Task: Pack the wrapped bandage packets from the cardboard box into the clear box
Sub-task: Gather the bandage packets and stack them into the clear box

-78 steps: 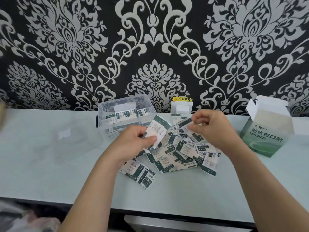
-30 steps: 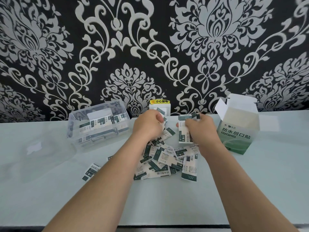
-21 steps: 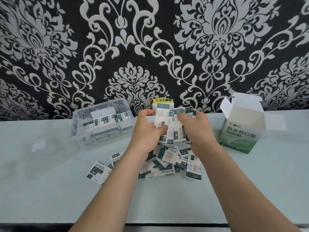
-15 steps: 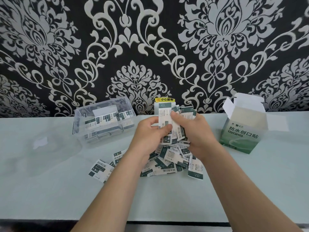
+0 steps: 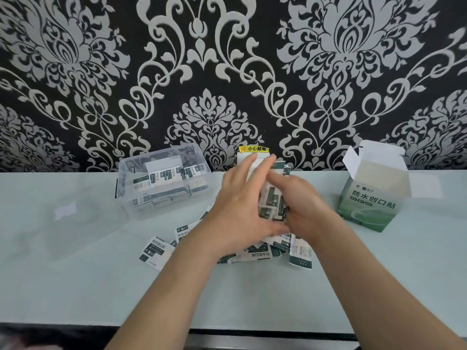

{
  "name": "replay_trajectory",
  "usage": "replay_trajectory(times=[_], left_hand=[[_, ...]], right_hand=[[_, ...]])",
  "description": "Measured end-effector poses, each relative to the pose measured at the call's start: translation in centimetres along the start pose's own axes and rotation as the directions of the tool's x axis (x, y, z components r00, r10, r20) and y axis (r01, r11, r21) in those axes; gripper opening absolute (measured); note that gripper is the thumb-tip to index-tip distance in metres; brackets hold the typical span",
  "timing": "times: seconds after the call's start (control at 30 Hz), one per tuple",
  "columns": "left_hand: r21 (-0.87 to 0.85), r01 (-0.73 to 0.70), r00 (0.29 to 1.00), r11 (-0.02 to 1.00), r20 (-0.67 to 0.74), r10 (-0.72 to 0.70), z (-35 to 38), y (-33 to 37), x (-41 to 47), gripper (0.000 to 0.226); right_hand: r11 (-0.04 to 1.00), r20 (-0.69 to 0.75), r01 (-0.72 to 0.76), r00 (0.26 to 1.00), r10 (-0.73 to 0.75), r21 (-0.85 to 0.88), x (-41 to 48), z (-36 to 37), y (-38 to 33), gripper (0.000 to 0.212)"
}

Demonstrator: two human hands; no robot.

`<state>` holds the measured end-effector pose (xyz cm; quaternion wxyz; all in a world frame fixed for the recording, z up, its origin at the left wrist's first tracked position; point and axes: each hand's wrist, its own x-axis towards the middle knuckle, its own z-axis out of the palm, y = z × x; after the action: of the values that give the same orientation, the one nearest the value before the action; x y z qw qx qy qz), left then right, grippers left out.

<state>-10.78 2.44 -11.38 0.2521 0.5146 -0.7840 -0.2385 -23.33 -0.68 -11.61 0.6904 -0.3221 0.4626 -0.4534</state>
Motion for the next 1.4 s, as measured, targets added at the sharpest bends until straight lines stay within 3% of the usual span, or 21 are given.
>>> replay_trajectory(times=[0.1, 0.2, 0.33, 0.5, 0.6, 0.73, 0.83, 0.9, 0.97, 1.03, 1.13, 1.27, 1.4], left_hand=[[0.105, -0.093, 0.995, 0.99, 0.052, 0.088, 0.6, 0.3, -0.2, 0.127], [0.083, -0.093, 0.996, 0.992, 0.017, 0.092, 0.5, 0.0, -0.2, 0.118], [0.119, -0.075, 0.995, 0.99, -0.058, 0.083, -0.7, -0.3, -0.6, 0.087], [0.12, -0.027, 0.993, 0.992, -0.115, 0.041, -1.6, -0.3, -0.7, 0.077], [-0.031, -0.008, 0.999, 0.999, -0.039, 0.007, -2.1, 0.2, -1.0, 0.066], [-0.293, 0.015, 0.998, 0.956, 0.057, 0.002, -4.5, -0.5, -1.2, 0.035], [-0.428, 0.06, 0.994, 0.902, 0.109, -0.014, -5.1, -0.8, -1.4, 0.029], [-0.432, 0.091, 0.995, 0.897, 0.08, -0.062, -5.2, -1.1, -1.3, 0.03], [-0.396, 0.119, 0.992, 0.91, 0.009, -0.126, -5.2, -1.5, -1.1, 0.03], [-0.344, 0.147, 0.98, 0.928, -0.074, -0.182, -5.0, -1.7, -1.1, 0.028], [-0.204, 0.138, 0.979, 0.969, -0.122, -0.164, -4.3, -1.2, -1.1, 0.024], [-0.101, 0.144, 0.983, 0.984, -0.099, -0.154, -3.2, -1.0, -0.7, 0.018], [-0.25, 0.111, 0.976, 0.962, -0.157, -0.154, -3.1, -1.1, -0.5, 0.013]], right_hand=[[0.985, 0.087, 0.009, 0.996, 0.006, -0.175, -0.2, 0.6, 0.6, 0.026], [0.941, 0.142, 0.065, 0.99, -0.018, -0.333, -0.8, 0.9, 0.6, 0.022], [0.964, 0.297, 0.079, 0.955, 0.0, -0.255, -1.4, 0.7, 0.3, 0.02], [0.98, 0.369, 0.041, 0.929, 0.035, -0.195, -1.2, 0.8, 0.2, 0.022], [0.966, 0.323, 0.07, 0.946, 0.015, -0.25, -1.3, 0.6, -0.1, 0.022], [0.962, 0.445, 0.025, 0.89, 0.103, -0.272, -1.8, -0.3, -1.1, 0.035], [0.962, 0.493, -0.039, 0.853, 0.172, -0.269, -2.3, -0.1, -1.3, 0.014], [0.975, 0.51, -0.103, 0.838, 0.193, -0.199, -2.4, 0.3, -1.2, 0.016], [0.98, 0.413, -0.122, 0.893, 0.178, -0.16, -2.2, 0.7, -1.0, 0.025], [0.989, 0.221, -0.098, 0.968, 0.12, -0.109, -2.1, 1.4, -0.7, 0.026], [0.993, -0.03, -0.009, 1.0, 0.005, -0.12, -2.0, 2.7, 0.2, 0.021], [0.985, -0.155, 0.03, 0.986, -0.057, -0.17, -2.1, 3.6, 0.8, 0.022], [0.991, -0.17, 0.078, 0.981, -0.097, -0.112, -1.9, 3.3, 0.5, 0.025]])
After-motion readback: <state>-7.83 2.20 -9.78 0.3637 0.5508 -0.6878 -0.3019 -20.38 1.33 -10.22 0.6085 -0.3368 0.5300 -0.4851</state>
